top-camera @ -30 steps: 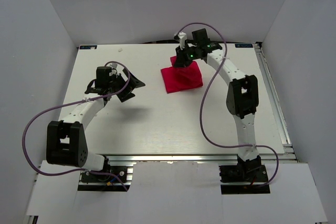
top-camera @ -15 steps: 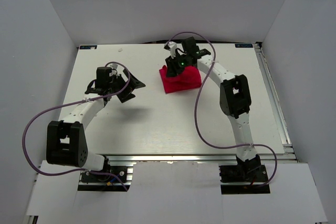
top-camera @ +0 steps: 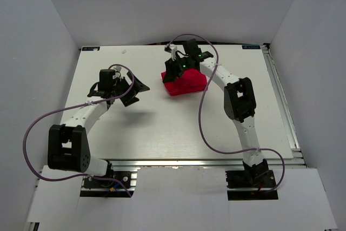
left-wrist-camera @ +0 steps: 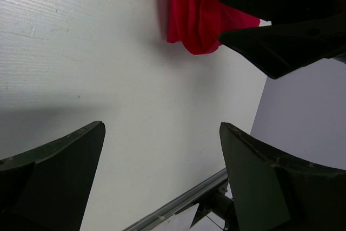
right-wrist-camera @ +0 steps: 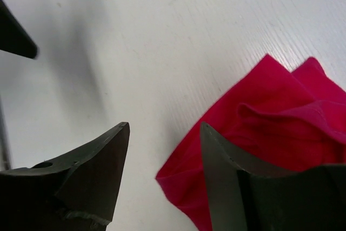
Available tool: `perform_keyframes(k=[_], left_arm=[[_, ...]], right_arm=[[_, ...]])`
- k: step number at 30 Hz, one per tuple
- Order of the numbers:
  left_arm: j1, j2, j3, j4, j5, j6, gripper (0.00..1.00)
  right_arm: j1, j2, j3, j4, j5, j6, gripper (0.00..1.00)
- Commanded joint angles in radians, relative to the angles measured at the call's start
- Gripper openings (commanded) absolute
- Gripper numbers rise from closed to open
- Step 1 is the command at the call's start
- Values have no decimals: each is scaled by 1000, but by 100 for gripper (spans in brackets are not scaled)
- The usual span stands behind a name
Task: Fold and stack the t-shirts
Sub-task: Fold the long partially folded tshirt into a neat square
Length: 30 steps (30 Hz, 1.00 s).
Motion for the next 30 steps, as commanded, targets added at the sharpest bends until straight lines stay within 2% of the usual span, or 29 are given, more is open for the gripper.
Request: perform_keyframes(k=[1, 4, 7, 13, 17, 20, 30], left_arm=[[3, -47, 15, -14, 0, 16, 98], [3, -49, 20, -17, -2, 17, 98], [3, -49, 18, -18, -2, 19, 98], [3, -23, 29, 5, 33, 27, 98], [3, 11, 67, 6, 62, 34, 98], [3, 17, 73, 6, 64, 34, 98], [3, -6, 44, 8, 61, 20, 98]], right_arm=[[-27, -111, 29, 106, -110, 94, 62], [-66, -134, 34, 132, -87, 119, 60], [-104, -146, 5, 133, 5, 96, 51], [-149, -130, -47, 95, 123, 18, 20], [-149, -122, -92, 109, 206, -5, 8], [-149, -91, -80, 101, 270, -24, 6], [-100, 48, 29, 92, 299, -67, 6]])
